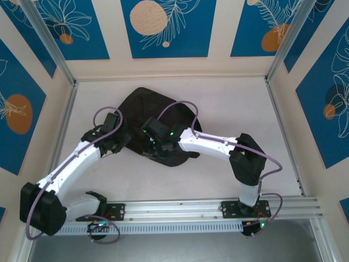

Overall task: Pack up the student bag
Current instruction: Zip the student bag at the center of the table.

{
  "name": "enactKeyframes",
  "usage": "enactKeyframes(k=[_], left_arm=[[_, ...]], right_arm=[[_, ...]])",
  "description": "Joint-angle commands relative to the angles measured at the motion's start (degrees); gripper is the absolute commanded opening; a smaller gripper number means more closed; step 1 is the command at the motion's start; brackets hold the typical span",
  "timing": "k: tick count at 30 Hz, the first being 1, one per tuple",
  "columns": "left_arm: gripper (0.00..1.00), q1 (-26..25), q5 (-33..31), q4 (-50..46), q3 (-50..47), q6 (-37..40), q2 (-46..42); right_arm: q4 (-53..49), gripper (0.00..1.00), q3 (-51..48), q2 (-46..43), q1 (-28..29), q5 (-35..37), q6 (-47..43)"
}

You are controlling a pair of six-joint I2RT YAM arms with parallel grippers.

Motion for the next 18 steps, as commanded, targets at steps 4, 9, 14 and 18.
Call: enactKeyframes(k=[4,9,14,18], left_arm=[[0.31,1.62,-2.36,5.67,-0.36,1.49,3.89],[0.13,2.29,-3.74,5.74,1.87,3.46,6.87],[0.08,3.11,-4.41,4.94,2.02,3.81,8.22],[0.07,3.6,-4.62,4.66,2.04,4.28,8.66]], right_arm=[[-0.52,0.0,-2.75,-3.45,-2.0,-2.38,-1.96],[-2.57,0.0,-5.84,-5.95,-3.76,-3.99,-4.23],[-4.68,0.0,-9.18,-8.9,-6.22,-6.54,-7.03],[-5.24,0.0,-13.41,-13.06,-8.32,-8.08,-8.81]])
